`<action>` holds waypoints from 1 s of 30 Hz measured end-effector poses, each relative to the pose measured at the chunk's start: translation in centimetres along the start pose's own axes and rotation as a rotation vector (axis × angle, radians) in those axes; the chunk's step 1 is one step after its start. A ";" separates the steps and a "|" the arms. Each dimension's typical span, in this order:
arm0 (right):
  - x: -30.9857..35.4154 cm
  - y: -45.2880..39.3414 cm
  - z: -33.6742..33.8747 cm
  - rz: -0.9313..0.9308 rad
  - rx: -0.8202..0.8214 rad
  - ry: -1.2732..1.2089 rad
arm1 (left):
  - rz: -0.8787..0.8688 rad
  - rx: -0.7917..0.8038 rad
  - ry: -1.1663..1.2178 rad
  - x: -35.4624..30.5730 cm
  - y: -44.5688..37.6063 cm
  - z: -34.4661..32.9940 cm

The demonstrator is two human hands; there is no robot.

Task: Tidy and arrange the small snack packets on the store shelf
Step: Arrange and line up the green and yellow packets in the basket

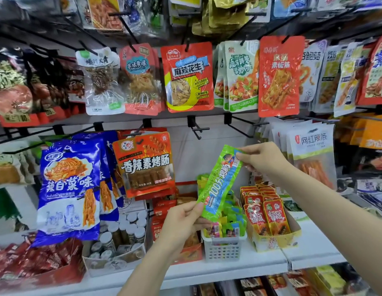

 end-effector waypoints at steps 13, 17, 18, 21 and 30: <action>0.6 2.2 -5.0 -0.050 0.151 -0.555 | 0.290 0.388 0.802 0.3 2.2 -3.4; 0.2 2.3 -5.7 -0.130 0.259 -0.634 | 0.133 0.184 0.580 0.6 1.2 -1.8; -0.2 2.4 -5.9 -0.155 0.290 -0.605 | 0.093 0.120 0.452 0.6 1.0 -1.3; -1.0 2.3 -5.7 -0.115 0.269 -0.453 | -0.023 0.000 0.111 0.0 1.2 -0.8; -1.6 1.1 -3.2 -0.027 0.053 -0.366 | -0.108 -0.063 0.088 -0.3 1.9 0.1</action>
Point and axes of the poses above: each hand's wrist, its own y-axis away from the middle knuckle, its own z-axis out of the back of the hand, x = y × z, the point moved 9 cm from there along -y, towards the middle knuckle, and after that the axes turned 7 degrees about -y, right-handed, at the moved point
